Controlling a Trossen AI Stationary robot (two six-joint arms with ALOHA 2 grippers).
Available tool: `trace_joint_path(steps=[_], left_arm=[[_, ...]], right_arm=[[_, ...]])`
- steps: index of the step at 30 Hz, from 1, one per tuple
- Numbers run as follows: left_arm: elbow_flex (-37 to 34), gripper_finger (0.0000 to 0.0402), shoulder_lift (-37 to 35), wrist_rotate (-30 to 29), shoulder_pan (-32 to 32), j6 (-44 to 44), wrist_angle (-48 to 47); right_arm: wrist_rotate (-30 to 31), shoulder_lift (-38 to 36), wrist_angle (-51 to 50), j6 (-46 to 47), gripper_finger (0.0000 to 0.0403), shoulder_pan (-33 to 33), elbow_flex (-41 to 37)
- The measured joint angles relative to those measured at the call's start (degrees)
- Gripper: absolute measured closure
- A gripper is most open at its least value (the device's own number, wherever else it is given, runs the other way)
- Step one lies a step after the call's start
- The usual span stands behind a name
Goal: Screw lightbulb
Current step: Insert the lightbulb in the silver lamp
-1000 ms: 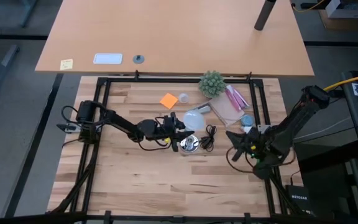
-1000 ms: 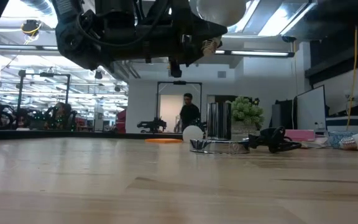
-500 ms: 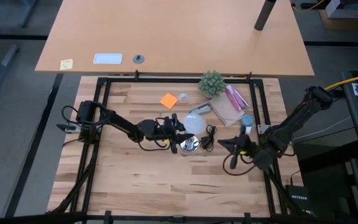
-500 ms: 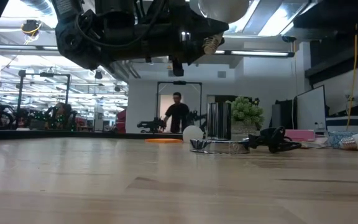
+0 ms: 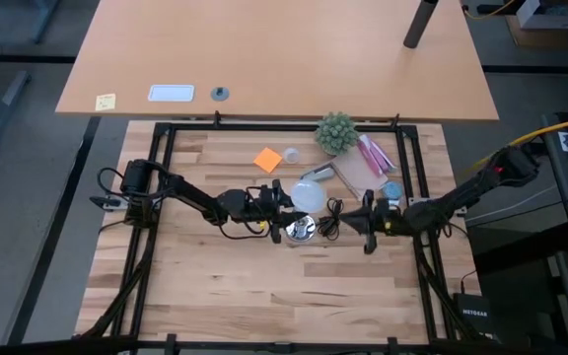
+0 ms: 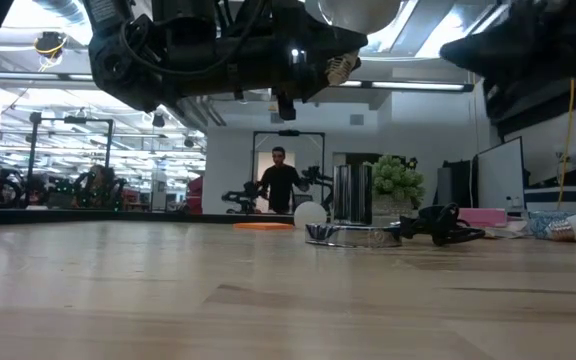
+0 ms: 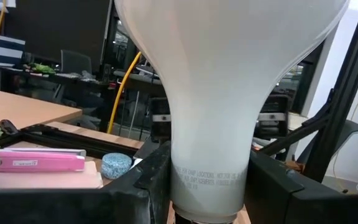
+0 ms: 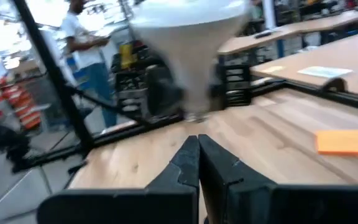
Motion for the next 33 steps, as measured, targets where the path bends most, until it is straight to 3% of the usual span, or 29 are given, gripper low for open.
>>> trace_joint_path(steps=[11,27,33], left_arm=[[0.0,0.0254,0.0,1.5,0.0,0.5,-0.7],[0.0,0.0254,0.0,1.7,0.0,0.1,-2.7],[0.0,0.0254,0.0,1.6,0.0,0.0,-4.1]], right_arm=[[-9.4,0.4,2.4,0.7,0.0398,-11.3,2.7],[-10.9,14.9,2.4,-1.1,0.0397,-12.7,14.3],[-10.7,16.2,1.5,-1.6,0.0397,-12.6,15.2]])
